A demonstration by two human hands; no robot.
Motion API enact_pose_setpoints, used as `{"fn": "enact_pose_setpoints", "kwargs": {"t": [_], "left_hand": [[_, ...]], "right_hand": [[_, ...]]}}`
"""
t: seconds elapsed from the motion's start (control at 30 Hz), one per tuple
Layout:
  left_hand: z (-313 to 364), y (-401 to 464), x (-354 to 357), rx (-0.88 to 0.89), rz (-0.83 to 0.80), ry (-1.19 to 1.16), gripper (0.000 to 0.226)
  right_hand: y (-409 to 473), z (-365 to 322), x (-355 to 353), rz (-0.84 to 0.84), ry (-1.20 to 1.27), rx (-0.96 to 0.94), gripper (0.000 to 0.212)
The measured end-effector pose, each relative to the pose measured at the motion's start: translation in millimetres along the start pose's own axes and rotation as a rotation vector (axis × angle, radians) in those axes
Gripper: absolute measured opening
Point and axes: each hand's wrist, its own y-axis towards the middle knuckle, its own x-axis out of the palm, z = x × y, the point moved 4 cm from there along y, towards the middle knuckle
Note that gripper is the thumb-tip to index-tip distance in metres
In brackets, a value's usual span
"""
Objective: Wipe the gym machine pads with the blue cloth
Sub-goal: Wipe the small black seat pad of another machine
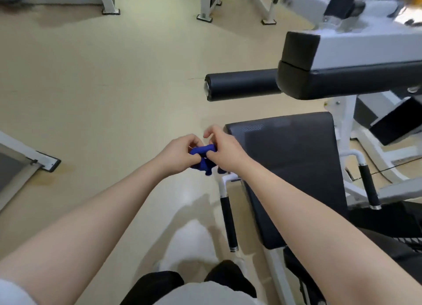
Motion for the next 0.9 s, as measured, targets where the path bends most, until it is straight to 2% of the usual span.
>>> {"fn": "enact_pose_setpoints", "kwargs": {"t": [0.13, 0.2, 0.27, 0.33, 0.4, 0.47, 0.57, 0.73, 0.9], "left_hand": [[-23.2, 11.9, -50.4, -0.038, 0.016, 0.117, 0.02], [-25.3, 24.1, -66.1, 0.004, 0.047, 0.229, 0.021], [-24.8, 39.5, -83.9, 0.071, 0.117, 0.251, 0.023], [-27.2, 60.8, -106.9, 0.113, 0.193, 0.227, 0.025], [-31.4, 86.0, -133.1, 0.109, 0.216, 0.166, 0.025], [-32.8, 112.7, -156.7, 0.118, 0.165, 0.098, 0.023], [-30.0, 163.3, -192.4, 0.142, 0.081, 0.12, 0.023], [-19.9, 275.4, -268.2, 0.061, 0.018, 0.181, 0.029], [6.1, 380.1, -336.7, -0.041, -0.088, 0.023, 0.03]], "right_hand": [[42.6, -19.4, 26.3, -0.07, -0.203, 0.011, 0.019], [62.0, -23.0, 29.9, -0.068, -0.409, 0.03, 0.019], [87.7, -32.0, 27.6, -0.005, -0.505, 0.038, 0.016], [118.5, -45.9, 23.1, 0.05, -0.437, 0.009, 0.009], [152.7, -54.2, 20.4, 0.048, -0.262, 0.014, 0.013], [190.0, -54.4, 19.4, 0.025, -0.052, 0.075, 0.017], [259.3, -50.1, 13.9, -0.004, 0.152, 0.138, 0.016], [390.5, -59.9, -11.6, -0.189, 0.175, 0.194, 0.02], [497.4, -83.1, -62.2, -0.115, 0.202, 0.159, 0.02]]}}
